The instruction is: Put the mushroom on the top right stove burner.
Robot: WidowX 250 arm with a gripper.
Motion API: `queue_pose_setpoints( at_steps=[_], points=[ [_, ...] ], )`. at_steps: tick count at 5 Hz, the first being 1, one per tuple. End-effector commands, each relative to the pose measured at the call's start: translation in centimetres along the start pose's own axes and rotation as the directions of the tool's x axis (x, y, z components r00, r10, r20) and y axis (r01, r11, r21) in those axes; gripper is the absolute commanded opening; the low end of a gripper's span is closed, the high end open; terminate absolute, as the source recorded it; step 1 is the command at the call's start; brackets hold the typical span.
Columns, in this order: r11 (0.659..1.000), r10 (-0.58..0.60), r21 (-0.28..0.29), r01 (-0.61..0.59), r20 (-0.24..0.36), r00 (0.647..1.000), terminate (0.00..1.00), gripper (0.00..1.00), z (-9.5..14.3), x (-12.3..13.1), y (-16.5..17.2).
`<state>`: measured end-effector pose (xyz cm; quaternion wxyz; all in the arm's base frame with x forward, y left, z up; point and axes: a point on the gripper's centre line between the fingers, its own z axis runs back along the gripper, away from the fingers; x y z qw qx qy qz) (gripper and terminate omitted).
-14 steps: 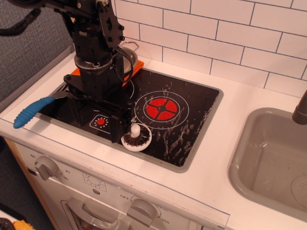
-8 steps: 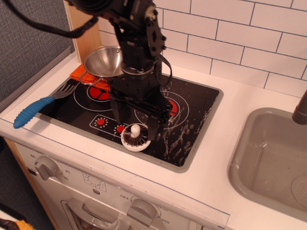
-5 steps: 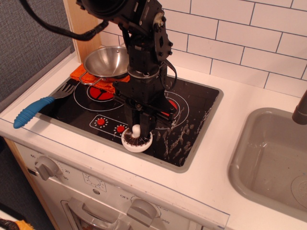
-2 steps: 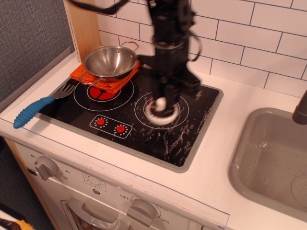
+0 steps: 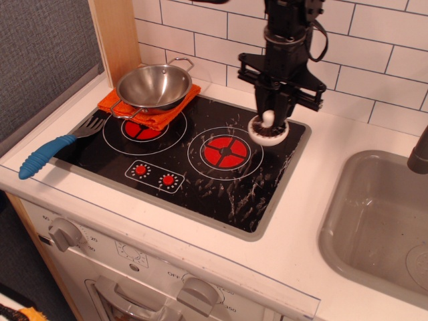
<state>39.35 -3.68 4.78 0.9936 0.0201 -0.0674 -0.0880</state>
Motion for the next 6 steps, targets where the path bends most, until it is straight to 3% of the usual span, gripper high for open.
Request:
queue_pose_setpoints(
  at_steps=[1,2,5,6],
  points=[
    [1.0,0.001,0.028,-0.002,0.021,1.0,0.0,0.0,0.6,1.1,0.8],
    [1.0,-0.009,0.012,0.009,-0.001,1.0,0.0,1.0,0.5,1.1,0.7],
    [1.0,-0.001,0.001,0.001,0.088,0.996,0.0,1.0,7.9,0.5,0.3],
    [1.0,0.029,-0.003,-0.029,0.047,0.998,0.0,1.0,7.9,-0.6,0.0]
  ],
)
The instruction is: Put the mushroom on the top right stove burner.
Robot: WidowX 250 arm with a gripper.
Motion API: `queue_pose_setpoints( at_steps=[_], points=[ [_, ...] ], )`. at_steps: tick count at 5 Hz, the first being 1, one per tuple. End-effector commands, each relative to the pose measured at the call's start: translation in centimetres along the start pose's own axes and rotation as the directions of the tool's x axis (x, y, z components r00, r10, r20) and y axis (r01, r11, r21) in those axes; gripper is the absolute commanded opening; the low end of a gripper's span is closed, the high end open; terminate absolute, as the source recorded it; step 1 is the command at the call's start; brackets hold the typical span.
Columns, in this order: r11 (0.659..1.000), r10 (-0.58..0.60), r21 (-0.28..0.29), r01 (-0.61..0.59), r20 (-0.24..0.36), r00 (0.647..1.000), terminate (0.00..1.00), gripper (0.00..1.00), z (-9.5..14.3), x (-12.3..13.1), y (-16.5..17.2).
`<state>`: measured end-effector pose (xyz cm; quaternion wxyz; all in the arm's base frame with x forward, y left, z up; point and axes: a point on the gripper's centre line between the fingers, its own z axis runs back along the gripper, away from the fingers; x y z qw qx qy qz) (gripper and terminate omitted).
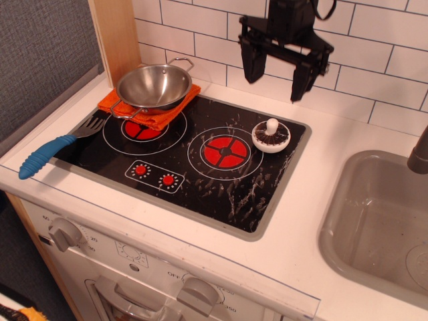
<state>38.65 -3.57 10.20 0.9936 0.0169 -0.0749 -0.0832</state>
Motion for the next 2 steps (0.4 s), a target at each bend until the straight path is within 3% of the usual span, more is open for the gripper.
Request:
queue_pose_setpoints(
  at_steps=[1,2],
  points=[
    [1.0,0.018,0.002,-0.018,0.032,0.999,0.0,1.0,2.49,-0.61,-0.26],
    [1.0,0.018,0.002,-0.018,0.032,0.999,1.0,1.0,2.49,-0.61,-0.26]
  ],
)
